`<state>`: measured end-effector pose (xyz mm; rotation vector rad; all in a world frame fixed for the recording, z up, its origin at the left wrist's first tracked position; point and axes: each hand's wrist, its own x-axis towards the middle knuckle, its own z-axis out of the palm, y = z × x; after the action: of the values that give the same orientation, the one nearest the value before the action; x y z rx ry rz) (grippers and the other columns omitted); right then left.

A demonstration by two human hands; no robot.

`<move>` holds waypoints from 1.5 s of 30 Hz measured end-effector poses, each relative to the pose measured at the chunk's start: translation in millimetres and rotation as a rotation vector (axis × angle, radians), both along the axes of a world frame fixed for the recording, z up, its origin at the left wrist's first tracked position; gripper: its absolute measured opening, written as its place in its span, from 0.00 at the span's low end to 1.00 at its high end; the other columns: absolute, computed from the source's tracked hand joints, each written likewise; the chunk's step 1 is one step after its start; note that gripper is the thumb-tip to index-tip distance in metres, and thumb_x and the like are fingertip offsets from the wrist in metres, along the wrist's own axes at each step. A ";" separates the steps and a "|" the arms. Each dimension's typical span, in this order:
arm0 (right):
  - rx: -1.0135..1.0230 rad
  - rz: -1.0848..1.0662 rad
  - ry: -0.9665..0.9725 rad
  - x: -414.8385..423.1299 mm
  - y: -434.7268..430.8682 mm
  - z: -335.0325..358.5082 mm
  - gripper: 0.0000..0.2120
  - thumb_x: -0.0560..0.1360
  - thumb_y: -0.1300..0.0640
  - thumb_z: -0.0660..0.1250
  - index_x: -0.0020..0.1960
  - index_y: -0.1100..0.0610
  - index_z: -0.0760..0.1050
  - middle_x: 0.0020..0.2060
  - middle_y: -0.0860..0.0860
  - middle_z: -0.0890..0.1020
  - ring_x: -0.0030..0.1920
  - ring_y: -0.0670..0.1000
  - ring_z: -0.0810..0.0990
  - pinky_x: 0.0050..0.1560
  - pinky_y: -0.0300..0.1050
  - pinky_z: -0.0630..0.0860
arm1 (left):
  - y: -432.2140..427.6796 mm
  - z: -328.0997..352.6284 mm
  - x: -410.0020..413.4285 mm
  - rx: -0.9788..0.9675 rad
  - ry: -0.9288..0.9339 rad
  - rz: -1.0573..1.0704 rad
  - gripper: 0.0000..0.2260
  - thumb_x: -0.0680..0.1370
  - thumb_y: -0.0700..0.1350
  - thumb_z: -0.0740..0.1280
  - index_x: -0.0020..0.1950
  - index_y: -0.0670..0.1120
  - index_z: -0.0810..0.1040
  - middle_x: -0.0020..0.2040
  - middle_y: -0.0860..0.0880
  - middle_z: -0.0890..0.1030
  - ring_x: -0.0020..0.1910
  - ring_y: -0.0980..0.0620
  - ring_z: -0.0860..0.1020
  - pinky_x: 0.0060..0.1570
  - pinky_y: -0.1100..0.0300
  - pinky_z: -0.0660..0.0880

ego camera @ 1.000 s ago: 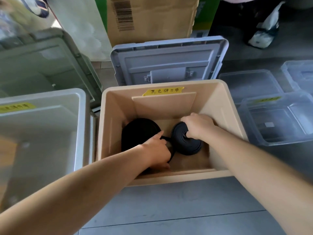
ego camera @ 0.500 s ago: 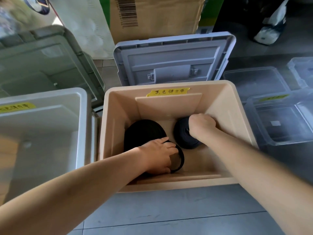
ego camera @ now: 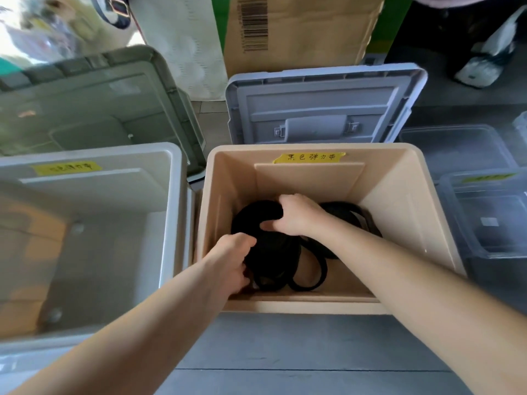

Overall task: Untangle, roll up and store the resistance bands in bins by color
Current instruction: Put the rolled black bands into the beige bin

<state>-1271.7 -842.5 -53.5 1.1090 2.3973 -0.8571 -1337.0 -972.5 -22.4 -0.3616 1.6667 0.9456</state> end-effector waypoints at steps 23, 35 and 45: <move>-0.192 -0.105 0.013 35.8 46.7 36.3 0.14 0.69 0.58 0.68 0.54 0.56 0.76 0.45 0.56 0.81 0.41 0.57 0.81 0.39 0.48 0.81 | 26.4 1.6 -4.4 -0.025 0.221 -0.441 0.16 0.80 0.41 0.58 0.68 0.43 0.68 0.66 0.43 0.71 0.61 0.43 0.73 0.51 0.51 0.72; 0.209 0.659 -0.377 76.6 32.4 33.3 0.23 0.73 0.60 0.65 0.64 0.43 0.70 0.53 0.49 0.74 0.58 0.56 0.74 0.50 0.50 0.76 | 53.1 -28.9 -5.4 -0.010 1.171 -2.121 0.38 0.75 0.51 0.68 0.75 0.62 0.45 0.77 0.49 0.43 0.75 0.39 0.45 0.62 0.42 0.69; 0.094 0.758 -0.480 81.9 23.5 42.7 0.30 0.73 0.59 0.65 0.70 0.38 0.64 0.62 0.45 0.74 0.59 0.51 0.73 0.43 0.43 0.72 | 47.0 -19.9 -3.7 -0.117 1.250 -2.173 0.35 0.77 0.42 0.64 0.74 0.63 0.47 0.72 0.44 0.56 0.63 0.41 0.68 0.52 0.51 0.72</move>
<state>-1189.8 -819.0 -10.8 0.2986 2.1715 -0.1898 -1340.8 -925.4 -42.3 1.9951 1.7961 -0.8432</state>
